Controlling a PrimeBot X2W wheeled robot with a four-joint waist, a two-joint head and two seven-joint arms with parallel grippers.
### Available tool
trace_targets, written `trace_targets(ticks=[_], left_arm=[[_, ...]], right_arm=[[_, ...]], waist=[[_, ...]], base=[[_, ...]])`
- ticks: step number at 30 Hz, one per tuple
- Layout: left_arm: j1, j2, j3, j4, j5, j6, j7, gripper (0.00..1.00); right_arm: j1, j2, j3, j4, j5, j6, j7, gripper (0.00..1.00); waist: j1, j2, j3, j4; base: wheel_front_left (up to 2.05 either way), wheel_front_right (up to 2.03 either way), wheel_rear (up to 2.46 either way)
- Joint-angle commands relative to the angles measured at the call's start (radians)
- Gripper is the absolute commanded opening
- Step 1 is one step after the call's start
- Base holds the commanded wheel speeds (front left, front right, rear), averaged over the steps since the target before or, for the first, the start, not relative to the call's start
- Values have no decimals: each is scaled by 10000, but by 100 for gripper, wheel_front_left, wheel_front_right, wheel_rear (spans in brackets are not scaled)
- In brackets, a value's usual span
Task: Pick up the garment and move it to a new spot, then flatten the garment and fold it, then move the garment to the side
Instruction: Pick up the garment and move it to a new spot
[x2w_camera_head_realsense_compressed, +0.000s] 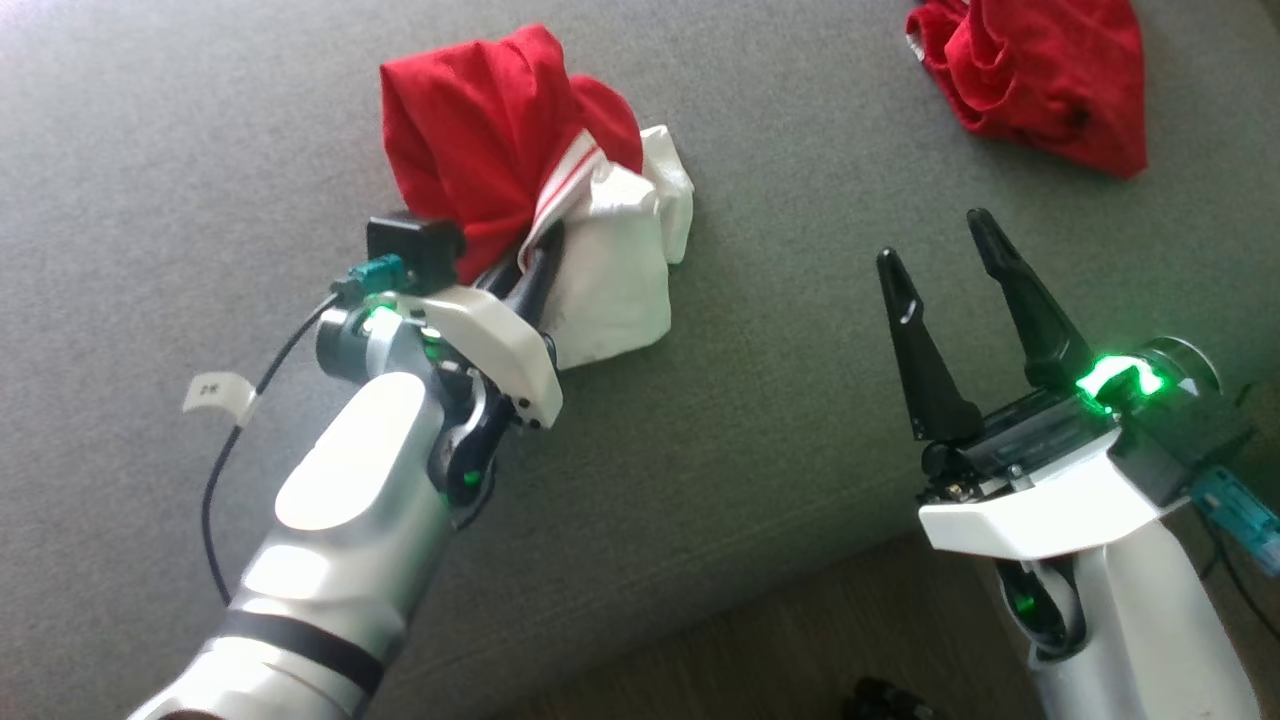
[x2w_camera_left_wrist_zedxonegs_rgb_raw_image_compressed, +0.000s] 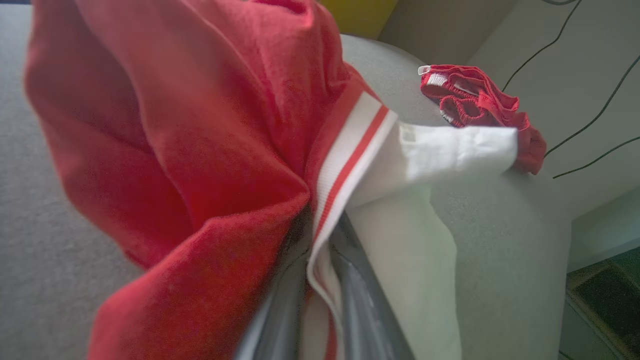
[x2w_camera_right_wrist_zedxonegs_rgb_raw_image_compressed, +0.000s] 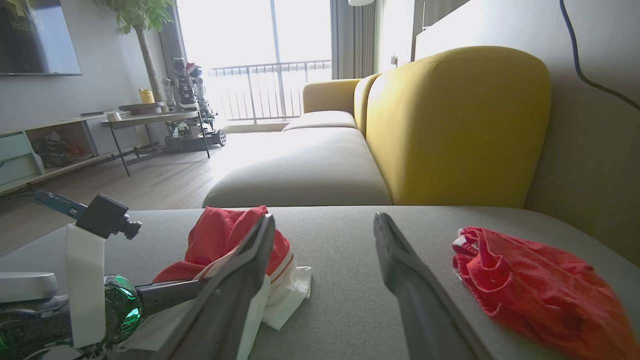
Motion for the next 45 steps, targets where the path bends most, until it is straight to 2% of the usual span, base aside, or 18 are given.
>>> trace_targets(ticks=[1,2,3,8,13,16,20,21,27,36,45], left_arm=[[-133,43,151,-199,-83,-29,-50,17],[-48,40,1,-112,-224,-26,-57,51],[23,38,-179,-84,-317,8,-117,100],[423,34,-750,-572,-544,455,-976,100],[1247,49,-657,-1674,-255,963,-1332,100],[2057,228,-66,-3045,179,1357,-1353,100],[3549,361,812,-4961,654,1617,-1357,100],[4224,408,1161,-5843,1028,1681,-1358,100],[5910,489,2093,-7618,2514,1881,-1359,100],[7695,177,2952,-8717,3650,1695,-1360,100],[8265,49,3458,-8614,3774,2293,-1360,100]], right_arm=[[-69,94,166,-276,25,-4,-65,100],[-30,94,172,-248,-2,-4,-65,100],[8,95,179,-206,-31,-4,-65,100],[198,95,306,-24,-158,-4,-65,100],[524,95,398,259,-285,-4,-65,100],[714,95,404,485,-340,-4,-65,100],[902,95,496,810,-295,-4,-65,100],[950,95,508,951,-262,-4,-65,100],[1181,95,388,1179,-126,-4,-65,100],[1748,95,43,1269,-94,-4,-65,100],[2182,95,-319,1064,-217,-4,-65,100]], waist=[[-2,0,-90,62],[-2,0,-174,110],[-2,0,-274,183],[-2,0,-925,701],[-2,0,-1691,1460],[-2,0,-2068,1933],[-2,0,-2426,2499],[-2,0,-2539,2743],[-2,0,-2801,3272],[-2,0,-3176,3542],[-2,0,-3399,3714]], base=[[0,0,0],[0,0,0],[0,0,0],[0,0,0],[0,0,0],[0,0,0],[0,0,0],[0,0,0],[0,0,0],[0,0,0],[0,0,0]])
